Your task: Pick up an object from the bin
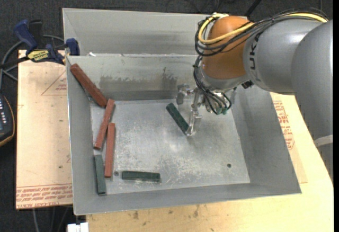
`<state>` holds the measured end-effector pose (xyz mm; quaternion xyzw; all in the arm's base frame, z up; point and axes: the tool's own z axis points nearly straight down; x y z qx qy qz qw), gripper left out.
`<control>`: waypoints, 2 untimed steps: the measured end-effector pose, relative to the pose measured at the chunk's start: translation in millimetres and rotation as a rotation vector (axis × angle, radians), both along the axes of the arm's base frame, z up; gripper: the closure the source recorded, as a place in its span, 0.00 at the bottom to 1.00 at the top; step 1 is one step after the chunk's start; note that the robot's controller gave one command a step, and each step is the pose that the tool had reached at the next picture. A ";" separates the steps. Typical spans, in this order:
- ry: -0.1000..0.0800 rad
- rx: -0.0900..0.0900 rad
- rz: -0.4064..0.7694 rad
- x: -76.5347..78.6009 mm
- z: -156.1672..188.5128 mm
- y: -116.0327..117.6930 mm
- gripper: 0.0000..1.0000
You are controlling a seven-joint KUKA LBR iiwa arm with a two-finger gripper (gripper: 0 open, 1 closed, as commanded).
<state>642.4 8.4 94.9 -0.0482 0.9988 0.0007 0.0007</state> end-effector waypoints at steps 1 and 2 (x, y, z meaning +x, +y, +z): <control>0.002 0.000 -0.462 -11.6 -23.6 -5.4 0.00; -0.011 0.001 -0.461 -8.5 -20.4 -5.9 1.00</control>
Offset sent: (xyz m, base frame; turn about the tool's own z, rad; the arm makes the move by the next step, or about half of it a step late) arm -0.0124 -0.0055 -0.0249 0.4633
